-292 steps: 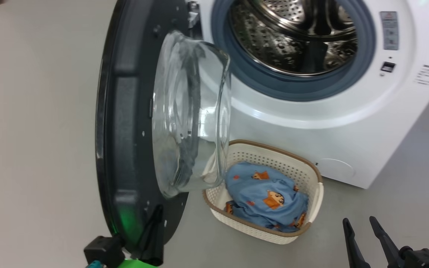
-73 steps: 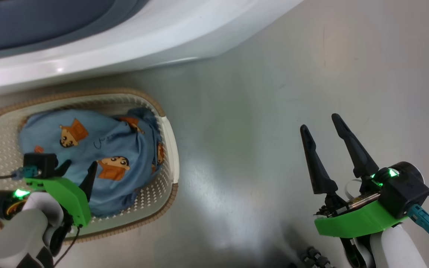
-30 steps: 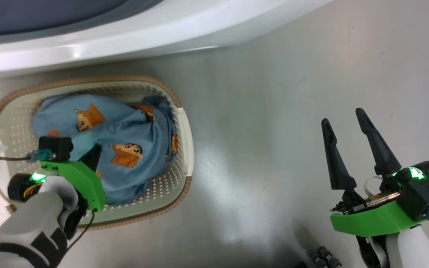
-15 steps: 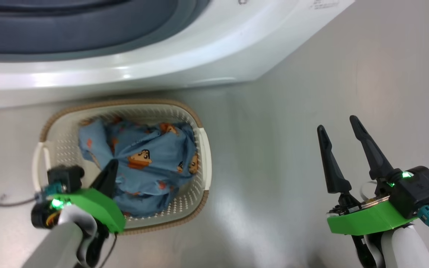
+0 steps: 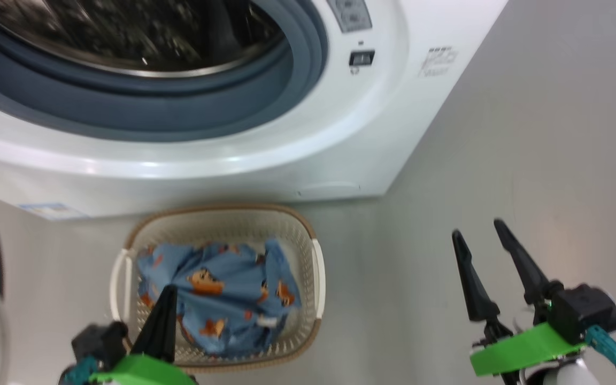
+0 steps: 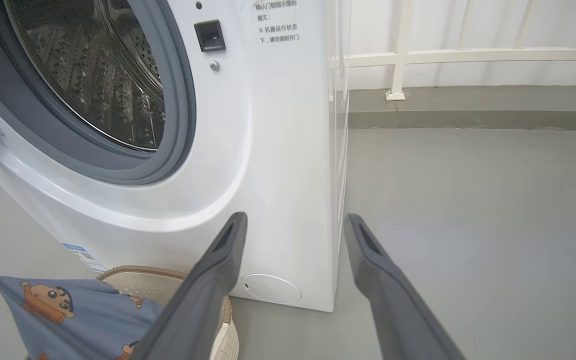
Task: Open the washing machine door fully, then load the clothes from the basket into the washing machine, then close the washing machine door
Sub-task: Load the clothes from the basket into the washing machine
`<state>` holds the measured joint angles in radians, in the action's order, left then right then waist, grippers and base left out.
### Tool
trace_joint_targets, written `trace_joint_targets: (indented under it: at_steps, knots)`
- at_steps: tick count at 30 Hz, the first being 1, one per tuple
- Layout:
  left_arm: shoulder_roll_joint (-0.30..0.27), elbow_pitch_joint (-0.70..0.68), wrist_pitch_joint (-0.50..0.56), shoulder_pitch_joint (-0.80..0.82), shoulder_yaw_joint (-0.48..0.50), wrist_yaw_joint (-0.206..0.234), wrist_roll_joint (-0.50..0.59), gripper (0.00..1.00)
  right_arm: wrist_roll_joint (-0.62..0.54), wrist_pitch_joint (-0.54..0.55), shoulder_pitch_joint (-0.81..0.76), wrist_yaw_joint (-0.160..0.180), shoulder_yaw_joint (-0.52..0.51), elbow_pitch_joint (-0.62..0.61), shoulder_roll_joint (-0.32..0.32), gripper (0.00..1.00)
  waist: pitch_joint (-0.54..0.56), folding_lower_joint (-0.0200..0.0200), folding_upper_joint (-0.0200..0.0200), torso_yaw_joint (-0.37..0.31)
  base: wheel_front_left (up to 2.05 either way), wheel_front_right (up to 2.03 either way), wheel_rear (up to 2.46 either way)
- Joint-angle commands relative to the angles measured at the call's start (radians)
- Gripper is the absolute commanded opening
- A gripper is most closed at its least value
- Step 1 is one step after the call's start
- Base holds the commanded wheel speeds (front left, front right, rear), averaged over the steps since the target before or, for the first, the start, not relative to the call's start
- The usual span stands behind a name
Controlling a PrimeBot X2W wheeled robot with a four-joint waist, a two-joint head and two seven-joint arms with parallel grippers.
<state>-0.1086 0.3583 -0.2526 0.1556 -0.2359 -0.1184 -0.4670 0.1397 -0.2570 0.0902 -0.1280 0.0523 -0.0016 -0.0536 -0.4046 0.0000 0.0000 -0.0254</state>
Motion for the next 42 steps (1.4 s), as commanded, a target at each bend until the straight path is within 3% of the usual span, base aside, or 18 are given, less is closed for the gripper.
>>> trace_joint_targets:
  at_steps: [1, 7, 17, 25, 42]
  knots:
    - [0.005, -0.065, -0.009, -0.06, 0.067, 0.011, 0.043, 0.0, 0.025, -0.005, -0.038, -0.003, 0.023, -0.011, -0.007, 1.0, 0.172, 0.0, 0.0, 0.056, 0.0, 0.0, 0.0]
    - [0.047, -0.195, -0.009, -0.205, 0.133, 0.029, 0.119, 0.0, 0.051, -0.005, -0.115, -0.003, 0.027, 0.005, -0.024, 1.0, 0.311, 0.0, 0.0, 0.087, 0.0, 0.0, 0.0]
    - [0.058, -0.361, -0.009, -0.379, 0.149, 0.065, 0.165, 0.0, 0.085, -0.005, -0.199, -0.003, 0.026, 0.003, -0.06, 1.0, 0.457, 0.0, 0.0, 0.115, 0.0, 0.0, 0.0]
    - [0.058, -0.427, -0.009, -0.441, 0.149, 0.096, 0.167, 0.0, 0.088, -0.005, -0.253, -0.003, 0.005, 0.004, -0.063, 1.0, 0.495, 0.0, 0.0, 0.117, 0.0, 0.0, 0.0]
    - [0.058, -0.48, -0.009, -0.452, 0.181, 0.09, 0.167, 0.0, 0.075, -0.005, -0.288, -0.003, -0.015, 0.041, -0.039, 1.0, 0.474, 0.0, 0.0, 0.072, 0.0, 0.0, 0.0]
